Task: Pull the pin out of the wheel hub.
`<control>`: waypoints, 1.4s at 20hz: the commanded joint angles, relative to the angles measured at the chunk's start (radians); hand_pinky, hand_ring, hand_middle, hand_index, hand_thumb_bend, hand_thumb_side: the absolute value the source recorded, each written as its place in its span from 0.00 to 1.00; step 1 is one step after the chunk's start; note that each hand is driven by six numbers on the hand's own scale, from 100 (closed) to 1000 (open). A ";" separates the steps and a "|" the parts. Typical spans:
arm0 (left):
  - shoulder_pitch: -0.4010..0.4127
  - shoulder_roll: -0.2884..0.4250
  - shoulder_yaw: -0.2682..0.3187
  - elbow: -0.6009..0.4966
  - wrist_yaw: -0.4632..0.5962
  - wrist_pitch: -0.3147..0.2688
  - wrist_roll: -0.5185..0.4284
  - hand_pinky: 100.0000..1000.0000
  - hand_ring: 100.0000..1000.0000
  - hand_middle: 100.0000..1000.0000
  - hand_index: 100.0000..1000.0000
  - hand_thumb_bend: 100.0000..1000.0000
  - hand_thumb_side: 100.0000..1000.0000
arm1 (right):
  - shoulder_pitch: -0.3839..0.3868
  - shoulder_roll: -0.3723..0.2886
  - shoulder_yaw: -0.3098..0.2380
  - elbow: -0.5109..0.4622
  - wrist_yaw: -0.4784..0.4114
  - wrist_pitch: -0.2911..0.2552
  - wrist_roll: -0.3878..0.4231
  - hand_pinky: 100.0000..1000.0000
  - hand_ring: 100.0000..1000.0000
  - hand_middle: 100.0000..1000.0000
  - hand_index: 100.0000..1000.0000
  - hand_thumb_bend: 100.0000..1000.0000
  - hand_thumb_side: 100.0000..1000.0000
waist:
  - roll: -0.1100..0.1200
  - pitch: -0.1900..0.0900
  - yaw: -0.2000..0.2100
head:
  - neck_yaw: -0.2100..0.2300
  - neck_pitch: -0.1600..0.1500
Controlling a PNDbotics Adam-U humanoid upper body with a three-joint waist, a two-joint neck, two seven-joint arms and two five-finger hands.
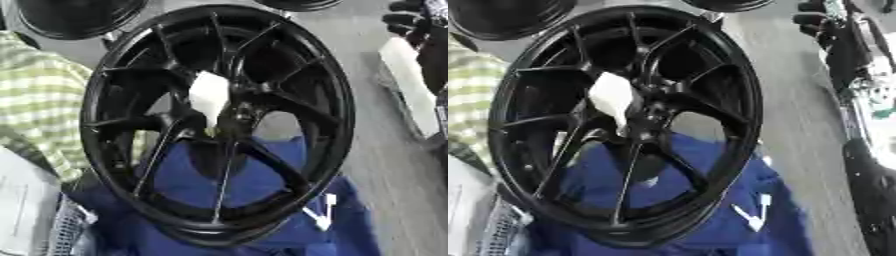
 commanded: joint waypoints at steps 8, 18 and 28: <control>-0.005 0.069 0.003 -0.015 -0.017 0.006 -0.011 0.64 0.51 0.54 0.70 0.47 0.47 | -0.009 -0.027 0.001 -0.018 -0.002 -0.005 0.004 0.87 0.74 0.68 0.76 0.00 0.71 | 0.005 -0.002 -0.009 | 0.000 0.003; -0.001 0.298 -0.084 -0.066 -0.115 0.087 -0.104 0.66 0.53 0.55 0.71 0.48 0.46 | 0.000 -0.067 0.002 -0.011 0.009 -0.012 0.005 0.87 0.74 0.68 0.76 0.00 0.71 | 0.019 0.004 -0.013 | 0.006 -0.006; -0.054 0.551 -0.277 -0.091 -0.269 0.157 -0.259 0.71 0.58 0.57 0.73 0.54 0.44 | 0.013 -0.122 0.003 0.000 0.022 -0.023 0.004 0.86 0.74 0.67 0.76 0.00 0.70 | 0.035 -0.002 0.000 | -0.023 0.004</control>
